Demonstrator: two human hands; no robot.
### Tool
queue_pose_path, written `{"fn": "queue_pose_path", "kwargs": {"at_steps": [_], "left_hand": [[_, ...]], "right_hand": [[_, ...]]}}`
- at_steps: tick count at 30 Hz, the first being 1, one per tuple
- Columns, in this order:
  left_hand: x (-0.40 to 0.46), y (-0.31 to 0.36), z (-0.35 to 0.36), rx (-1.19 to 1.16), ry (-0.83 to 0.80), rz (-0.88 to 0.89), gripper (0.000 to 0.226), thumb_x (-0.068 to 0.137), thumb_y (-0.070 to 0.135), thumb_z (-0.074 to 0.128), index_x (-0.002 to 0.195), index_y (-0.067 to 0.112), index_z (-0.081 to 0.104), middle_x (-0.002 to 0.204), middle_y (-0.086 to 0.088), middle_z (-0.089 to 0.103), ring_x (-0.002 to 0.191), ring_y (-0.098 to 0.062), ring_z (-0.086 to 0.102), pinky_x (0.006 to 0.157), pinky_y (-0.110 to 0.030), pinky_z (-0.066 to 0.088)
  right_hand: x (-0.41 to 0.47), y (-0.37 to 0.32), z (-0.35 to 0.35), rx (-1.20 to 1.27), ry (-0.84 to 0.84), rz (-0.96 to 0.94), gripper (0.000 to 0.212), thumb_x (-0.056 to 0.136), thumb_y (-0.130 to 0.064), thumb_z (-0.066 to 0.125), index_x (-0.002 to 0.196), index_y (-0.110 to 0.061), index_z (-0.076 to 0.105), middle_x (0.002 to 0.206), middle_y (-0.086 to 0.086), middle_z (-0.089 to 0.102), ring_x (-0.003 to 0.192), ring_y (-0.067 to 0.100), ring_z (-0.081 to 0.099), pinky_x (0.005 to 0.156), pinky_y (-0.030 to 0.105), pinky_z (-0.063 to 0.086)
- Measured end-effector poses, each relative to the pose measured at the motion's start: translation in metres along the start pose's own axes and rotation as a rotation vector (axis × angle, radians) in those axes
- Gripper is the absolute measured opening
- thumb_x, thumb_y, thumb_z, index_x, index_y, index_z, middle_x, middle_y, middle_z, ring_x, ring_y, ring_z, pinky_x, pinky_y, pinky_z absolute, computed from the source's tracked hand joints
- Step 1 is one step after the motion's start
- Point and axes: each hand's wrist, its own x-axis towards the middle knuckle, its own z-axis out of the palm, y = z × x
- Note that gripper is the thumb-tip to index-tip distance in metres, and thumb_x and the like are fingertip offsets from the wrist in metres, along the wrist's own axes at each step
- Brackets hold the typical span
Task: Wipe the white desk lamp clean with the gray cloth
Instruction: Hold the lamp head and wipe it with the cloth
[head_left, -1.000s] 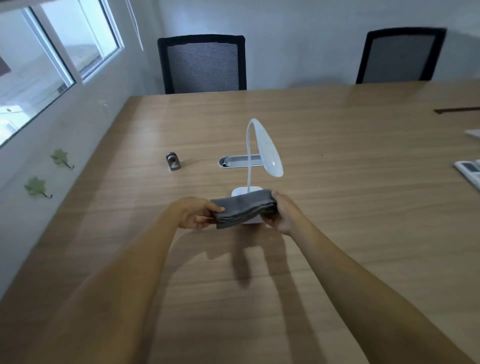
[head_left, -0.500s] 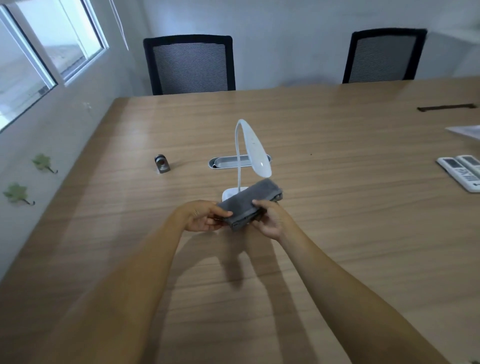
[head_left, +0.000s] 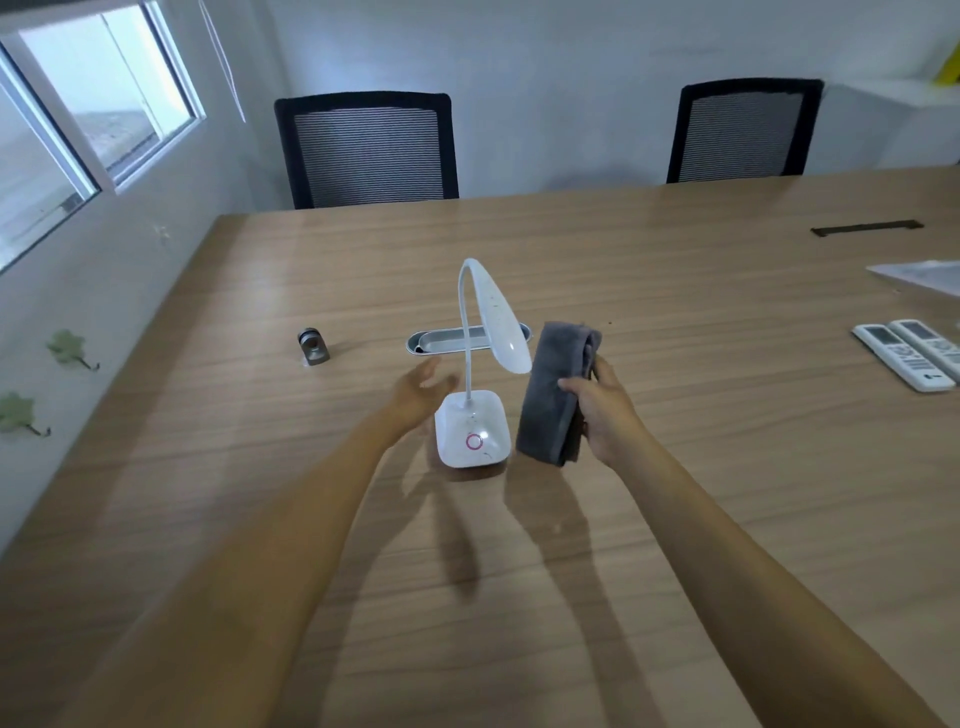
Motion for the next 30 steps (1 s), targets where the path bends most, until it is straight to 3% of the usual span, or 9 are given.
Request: {"fn": "queue_pose_path", "kwargs": {"at_steps": [2, 4, 7, 12, 16, 19, 22, 27, 30], "left_hand": [[0.003, 0.018, -0.003, -0.146, 0.013, -0.022, 0.057, 0.093, 0.054, 0.040, 0.141, 0.024, 0.041, 0.148, -0.007, 0.044, 0.132, -0.027, 0.045, 0.112, -0.044, 0.035], [0.006, 0.033, -0.007, -0.382, -0.039, -0.049, 0.067, 0.091, 0.063, 0.036, 0.146, 0.027, 0.034, 0.154, 0.000, 0.036, 0.138, -0.022, 0.040, 0.114, -0.043, 0.033], [0.013, 0.053, -0.015, -0.566, -0.122, -0.027, 0.075, 0.087, 0.071, 0.029, 0.151, 0.031, 0.027, 0.159, -0.001, 0.028, 0.142, -0.022, 0.035, 0.116, -0.045, 0.031], [0.025, 0.078, -0.026, -0.519, -0.155, -0.031, 0.079, 0.080, 0.079, 0.031, 0.136, 0.026, 0.049, 0.135, -0.004, 0.055, 0.117, -0.022, 0.057, 0.108, -0.040, 0.042], [0.034, 0.083, -0.027, -0.432, -0.138, -0.056, 0.046, 0.086, 0.066, 0.046, 0.102, 0.025, 0.061, 0.126, -0.007, 0.060, 0.097, -0.021, 0.059, 0.092, -0.036, 0.046], [0.036, 0.085, -0.026, -0.394, -0.135, -0.057, 0.065, 0.079, 0.073, 0.048, 0.118, 0.023, 0.062, 0.131, -0.003, 0.062, 0.113, -0.022, 0.058, 0.103, -0.037, 0.044], [0.036, 0.090, -0.026, -0.384, -0.125, -0.060, 0.062, 0.079, 0.073, 0.048, 0.111, 0.022, 0.064, 0.123, -0.002, 0.066, 0.108, -0.021, 0.063, 0.103, -0.038, 0.046], [0.039, 0.089, -0.030, -0.402, -0.111, -0.086, 0.048, 0.079, 0.070, 0.051, 0.095, 0.025, 0.061, 0.125, -0.008, 0.063, 0.099, -0.023, 0.064, 0.104, -0.040, 0.047], [0.040, 0.089, -0.031, -0.409, -0.105, -0.103, 0.047, 0.080, 0.068, 0.052, 0.094, 0.024, 0.061, 0.121, -0.007, 0.063, 0.099, -0.022, 0.063, 0.103, -0.038, 0.048]], "right_hand": [[-0.009, -0.020, -0.003, 0.019, -0.031, -0.088, 0.042, 0.084, -0.001, 0.052, 0.118, -0.026, 0.056, 0.109, 0.003, 0.065, 0.100, 0.025, 0.060, 0.077, 0.035, 0.052], [-0.016, -0.039, -0.003, 0.040, -0.072, -0.201, 0.039, 0.083, 0.003, 0.052, 0.109, -0.024, 0.060, 0.100, 0.003, 0.065, 0.094, 0.023, 0.060, 0.068, 0.029, 0.049], [-0.024, -0.066, 0.002, 0.016, -0.126, -0.377, 0.041, 0.082, 0.008, 0.050, 0.109, -0.020, 0.064, 0.092, -0.003, 0.067, 0.087, 0.015, 0.061, 0.071, 0.024, 0.049], [-0.033, -0.096, 0.016, -0.130, -0.226, -0.623, 0.044, 0.083, 0.013, 0.048, 0.112, -0.012, 0.068, 0.082, -0.021, 0.073, 0.082, -0.006, 0.067, 0.077, 0.013, 0.052], [-0.028, -0.096, 0.024, -0.375, -0.267, -0.839, 0.054, 0.075, 0.014, 0.048, 0.102, -0.026, 0.073, 0.099, -0.014, 0.068, 0.105, 0.020, 0.065, 0.096, 0.043, 0.053], [-0.026, -0.092, 0.021, -0.555, -0.300, -0.963, 0.057, 0.068, 0.019, 0.043, 0.106, -0.012, 0.072, 0.103, -0.008, 0.063, 0.102, 0.013, 0.060, 0.095, 0.024, 0.048], [-0.022, -0.084, 0.006, -0.641, -0.280, -1.021, 0.053, 0.065, 0.016, 0.041, 0.102, -0.004, 0.074, 0.107, -0.004, 0.061, 0.102, 0.002, 0.054, 0.089, 0.007, 0.041], [-0.005, -0.070, -0.029, -0.578, -0.166, -0.917, 0.052, 0.065, 0.020, 0.049, 0.100, -0.012, 0.072, 0.107, 0.003, 0.062, 0.100, -0.001, 0.059, 0.092, 0.006, 0.042], [-0.003, -0.078, -0.021, -0.375, -0.105, -0.842, 0.044, 0.065, 0.010, 0.055, 0.097, -0.017, 0.069, 0.097, 0.001, 0.065, 0.086, -0.008, 0.063, 0.081, 0.012, 0.048]]}}
